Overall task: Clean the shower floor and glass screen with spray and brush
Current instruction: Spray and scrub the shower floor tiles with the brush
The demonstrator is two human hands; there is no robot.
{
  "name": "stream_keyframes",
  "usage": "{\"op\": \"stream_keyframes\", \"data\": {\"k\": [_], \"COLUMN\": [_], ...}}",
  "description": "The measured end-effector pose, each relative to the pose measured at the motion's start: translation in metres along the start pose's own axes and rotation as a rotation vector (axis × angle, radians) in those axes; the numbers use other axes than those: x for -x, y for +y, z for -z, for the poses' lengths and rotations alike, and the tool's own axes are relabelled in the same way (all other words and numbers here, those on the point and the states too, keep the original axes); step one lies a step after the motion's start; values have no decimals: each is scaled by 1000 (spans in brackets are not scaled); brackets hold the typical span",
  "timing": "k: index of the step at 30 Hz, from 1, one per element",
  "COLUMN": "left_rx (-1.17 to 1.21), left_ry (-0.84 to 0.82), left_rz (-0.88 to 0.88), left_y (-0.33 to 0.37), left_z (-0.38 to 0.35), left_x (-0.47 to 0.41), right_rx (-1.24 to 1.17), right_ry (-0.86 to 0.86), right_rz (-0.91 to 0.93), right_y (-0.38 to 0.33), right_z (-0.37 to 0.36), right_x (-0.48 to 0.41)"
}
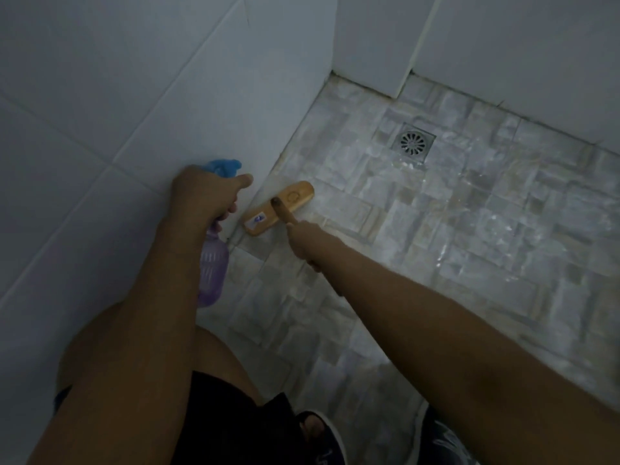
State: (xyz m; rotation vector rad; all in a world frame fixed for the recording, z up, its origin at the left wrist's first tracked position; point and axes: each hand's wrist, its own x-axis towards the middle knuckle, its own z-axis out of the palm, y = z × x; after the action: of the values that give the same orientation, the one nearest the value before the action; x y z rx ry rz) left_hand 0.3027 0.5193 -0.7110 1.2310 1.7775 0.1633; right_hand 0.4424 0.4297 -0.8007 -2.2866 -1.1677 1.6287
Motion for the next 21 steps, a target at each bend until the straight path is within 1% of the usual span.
{"op": "stream_keyframes", "data": {"k": [2,5,7,8,10,11,15,19,21], "left_rx": [0,-50,-103,-129,-177,-193,-217,-248,-219], "left_ry": [-2,17,24,0,-61,-90,-180,-301,-322], "left_rz": [-23,-102,-166,-194,-222,-226,-259,-259,-253], "left_y": [5,11,14,18,20,20,24,32,35], "left_z": [-6,-26,-43,-56,-80,-91,-131,-157,-168], "left_x": [-1,3,10,16,25,28,36,44,41], "right_rx": [-36,-111,-259,-358,-538,-596,-696,-759,-794], "right_ry": [20,40,66,76,71,65,59,41,46], "right_rz": [-28,-130,-283,-370,-486,-510,-542,-559,-566], "right_y": [28,80,107,121,145,156,185,189,190], "right_z": [-3,0,10,18,31,34,42,38,30], "right_x": [19,48,66,77,96,102,128,144,144]}}
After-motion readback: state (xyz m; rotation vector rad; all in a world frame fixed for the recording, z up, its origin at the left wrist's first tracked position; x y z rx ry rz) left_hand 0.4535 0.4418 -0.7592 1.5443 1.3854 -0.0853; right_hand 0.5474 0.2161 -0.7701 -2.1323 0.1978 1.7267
